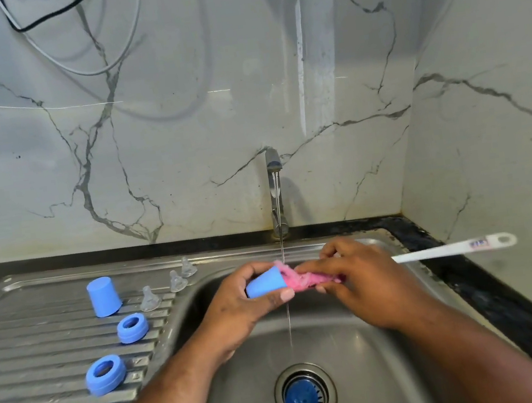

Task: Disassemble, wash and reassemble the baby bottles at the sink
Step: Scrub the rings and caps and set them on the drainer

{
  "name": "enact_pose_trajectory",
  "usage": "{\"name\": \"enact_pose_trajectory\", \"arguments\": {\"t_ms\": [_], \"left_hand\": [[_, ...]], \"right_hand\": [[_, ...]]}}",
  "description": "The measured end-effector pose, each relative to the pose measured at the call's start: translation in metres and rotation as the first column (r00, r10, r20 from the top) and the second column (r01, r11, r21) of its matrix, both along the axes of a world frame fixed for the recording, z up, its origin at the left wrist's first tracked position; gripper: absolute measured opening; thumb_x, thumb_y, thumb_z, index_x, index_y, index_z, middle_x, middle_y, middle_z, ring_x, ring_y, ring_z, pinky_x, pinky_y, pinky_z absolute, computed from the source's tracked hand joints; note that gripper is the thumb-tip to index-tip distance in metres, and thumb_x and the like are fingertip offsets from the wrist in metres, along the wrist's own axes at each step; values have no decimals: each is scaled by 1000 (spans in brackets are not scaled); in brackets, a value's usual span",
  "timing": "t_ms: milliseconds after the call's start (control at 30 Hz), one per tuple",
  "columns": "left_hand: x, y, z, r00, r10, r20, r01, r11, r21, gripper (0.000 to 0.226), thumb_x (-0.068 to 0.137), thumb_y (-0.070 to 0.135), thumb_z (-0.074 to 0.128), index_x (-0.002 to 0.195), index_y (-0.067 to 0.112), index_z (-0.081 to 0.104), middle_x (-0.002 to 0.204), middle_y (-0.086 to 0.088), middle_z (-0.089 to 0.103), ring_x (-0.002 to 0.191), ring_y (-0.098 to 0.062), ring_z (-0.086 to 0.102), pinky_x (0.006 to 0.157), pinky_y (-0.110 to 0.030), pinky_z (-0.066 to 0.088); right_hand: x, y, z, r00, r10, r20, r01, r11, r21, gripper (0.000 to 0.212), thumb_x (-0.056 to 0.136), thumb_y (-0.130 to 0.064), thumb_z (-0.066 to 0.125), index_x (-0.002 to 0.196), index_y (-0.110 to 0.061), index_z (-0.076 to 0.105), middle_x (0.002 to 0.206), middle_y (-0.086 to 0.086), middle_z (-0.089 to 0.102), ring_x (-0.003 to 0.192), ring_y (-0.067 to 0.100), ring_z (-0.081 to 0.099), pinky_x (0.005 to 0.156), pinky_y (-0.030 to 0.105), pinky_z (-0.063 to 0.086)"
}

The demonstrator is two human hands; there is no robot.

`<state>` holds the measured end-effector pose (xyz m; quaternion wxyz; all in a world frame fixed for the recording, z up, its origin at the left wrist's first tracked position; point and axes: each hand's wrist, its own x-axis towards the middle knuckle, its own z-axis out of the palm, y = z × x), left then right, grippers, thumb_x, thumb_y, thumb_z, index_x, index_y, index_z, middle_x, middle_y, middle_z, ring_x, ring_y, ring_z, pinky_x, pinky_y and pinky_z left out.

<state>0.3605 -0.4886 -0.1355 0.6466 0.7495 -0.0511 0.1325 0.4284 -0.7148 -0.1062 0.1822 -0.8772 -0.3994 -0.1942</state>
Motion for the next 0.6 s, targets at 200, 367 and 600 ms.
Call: {"name": "enact_pose_trajectory", "arguments": {"t_ms": [200,367,600], "left_hand": [[-3,-4,1,998,0,-63,0,1000,-6,68,61,51,88,119,23,65,109,-1,72,89,-11,65,77,-26,54],[-5,-10,4,989,-92,-119,88,995,-41,53,81,58,76,107,14,62,81,-9,66,64,-18,50,60,-33,46],[-10,-14,9,982,-48,-180,61,996,66,54,89,64,57,103,11,58,67,-8,55,49,-13,36,48,-23,33]], "right_hand": [[-2,6,-2,997,56,-47,-59,996,-61,62,96,-18,63,150,-41,42,132,-10,59,115,16,56,101,36,48],[-11,9,0,999,51,16,-50,998,-42,42,96,-36,64,135,-38,51,117,-8,69,105,16,63,85,32,50],[-16,12,1,996,60,59,-57,997,-46,40,96,-51,43,127,-39,65,103,-11,71,93,12,63,63,14,26]]}}
